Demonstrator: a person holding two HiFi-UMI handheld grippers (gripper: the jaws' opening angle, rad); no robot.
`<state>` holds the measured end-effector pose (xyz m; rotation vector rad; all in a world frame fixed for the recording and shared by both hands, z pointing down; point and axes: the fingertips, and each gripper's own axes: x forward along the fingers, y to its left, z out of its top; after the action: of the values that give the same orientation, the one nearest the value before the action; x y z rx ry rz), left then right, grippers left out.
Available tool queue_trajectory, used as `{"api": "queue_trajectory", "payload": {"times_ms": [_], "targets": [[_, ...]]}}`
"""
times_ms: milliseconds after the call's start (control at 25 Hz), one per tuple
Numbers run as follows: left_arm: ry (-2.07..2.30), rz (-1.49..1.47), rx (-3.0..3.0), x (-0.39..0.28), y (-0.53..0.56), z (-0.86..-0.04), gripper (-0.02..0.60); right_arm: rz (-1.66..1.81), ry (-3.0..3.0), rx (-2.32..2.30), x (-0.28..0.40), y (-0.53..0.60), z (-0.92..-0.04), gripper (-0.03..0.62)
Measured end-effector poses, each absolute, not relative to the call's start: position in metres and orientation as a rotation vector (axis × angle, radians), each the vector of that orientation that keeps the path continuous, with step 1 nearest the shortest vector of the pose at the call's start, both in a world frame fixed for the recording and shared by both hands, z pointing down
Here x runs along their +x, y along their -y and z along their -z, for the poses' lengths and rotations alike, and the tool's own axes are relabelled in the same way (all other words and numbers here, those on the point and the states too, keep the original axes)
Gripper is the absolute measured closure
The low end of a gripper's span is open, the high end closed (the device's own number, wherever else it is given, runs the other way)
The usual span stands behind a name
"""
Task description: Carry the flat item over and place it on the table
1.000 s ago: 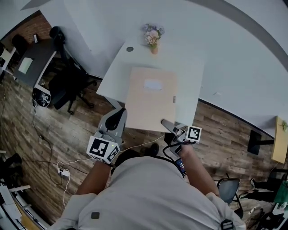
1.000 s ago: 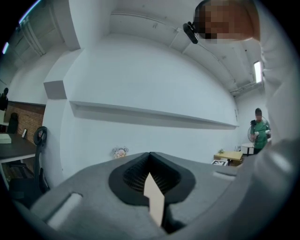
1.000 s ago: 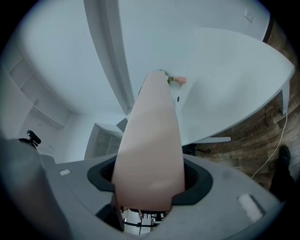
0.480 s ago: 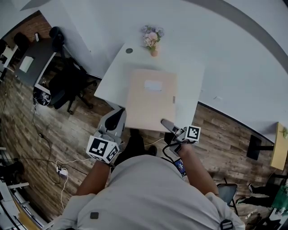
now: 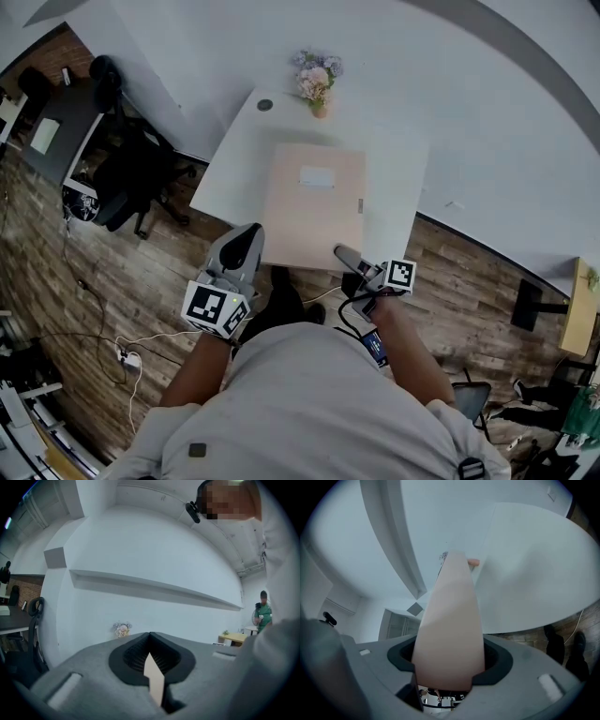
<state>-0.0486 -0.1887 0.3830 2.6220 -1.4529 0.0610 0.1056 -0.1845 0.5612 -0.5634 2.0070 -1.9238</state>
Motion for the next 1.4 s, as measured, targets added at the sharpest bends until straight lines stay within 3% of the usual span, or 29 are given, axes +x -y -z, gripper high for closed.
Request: {"api": "queue_trajectory", "payload": {"times_ms": [1400], "targets": [[1.202, -0.259, 2.449, -0.109, 0.362, -0.507, 0.581, 2.050, -1.938, -0.723, 0.043, 0.331, -0.698, 0.292]]}}
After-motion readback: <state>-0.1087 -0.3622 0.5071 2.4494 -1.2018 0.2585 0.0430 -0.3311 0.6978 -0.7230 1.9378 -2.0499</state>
